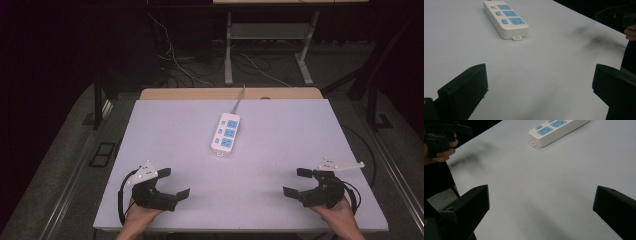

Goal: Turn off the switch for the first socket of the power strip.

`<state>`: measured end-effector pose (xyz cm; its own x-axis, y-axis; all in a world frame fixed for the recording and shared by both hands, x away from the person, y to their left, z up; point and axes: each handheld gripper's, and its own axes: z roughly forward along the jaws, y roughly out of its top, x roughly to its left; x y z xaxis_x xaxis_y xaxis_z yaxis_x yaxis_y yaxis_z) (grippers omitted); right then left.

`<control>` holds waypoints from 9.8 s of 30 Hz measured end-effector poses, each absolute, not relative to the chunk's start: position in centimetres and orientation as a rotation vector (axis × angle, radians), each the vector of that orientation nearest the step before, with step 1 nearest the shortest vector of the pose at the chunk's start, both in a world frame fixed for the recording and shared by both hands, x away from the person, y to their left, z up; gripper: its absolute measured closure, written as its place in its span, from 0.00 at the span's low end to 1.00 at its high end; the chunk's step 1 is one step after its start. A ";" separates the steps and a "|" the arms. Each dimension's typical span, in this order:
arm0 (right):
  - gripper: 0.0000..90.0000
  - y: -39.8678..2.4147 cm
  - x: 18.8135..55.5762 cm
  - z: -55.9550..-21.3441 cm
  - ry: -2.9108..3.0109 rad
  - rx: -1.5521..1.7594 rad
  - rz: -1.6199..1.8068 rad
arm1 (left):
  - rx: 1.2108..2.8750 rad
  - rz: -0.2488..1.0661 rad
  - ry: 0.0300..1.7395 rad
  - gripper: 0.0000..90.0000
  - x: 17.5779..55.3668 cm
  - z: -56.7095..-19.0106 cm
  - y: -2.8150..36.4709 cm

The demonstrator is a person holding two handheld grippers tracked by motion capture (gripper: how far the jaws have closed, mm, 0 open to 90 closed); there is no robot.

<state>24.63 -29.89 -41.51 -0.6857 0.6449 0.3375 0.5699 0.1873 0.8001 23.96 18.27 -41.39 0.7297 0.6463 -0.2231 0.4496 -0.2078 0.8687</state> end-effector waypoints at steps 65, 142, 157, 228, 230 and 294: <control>0.00 -30.0 24.9 -41.7 2.381 1.212 1.557 | 2.078 0.110 0.714 0.00 30.6 -35.4 14.1; 0.00 -30.2 24.9 -41.8 2.390 1.216 1.573 | 2.260 0.133 0.679 0.03 44.3 -32.2 7.6; 0.00 -30.2 24.9 -41.8 2.389 1.215 1.572 | 2.226 0.172 0.699 0.26 46.8 -32.0 7.1; 0.00 -30.4 25.0 -42.0 2.402 1.209 1.551 | 2.103 0.008 1.020 0.99 52.0 -41.5 4.3; 0.00 -30.4 25.0 -42.0 2.403 1.209 1.551 | 2.112 0.006 1.022 0.99 52.0 -41.7 4.2; 0.00 -31.1 25.1 -41.9 2.378 1.221 1.552 | 2.052 0.132 1.035 1.00 49.9 -40.7 5.9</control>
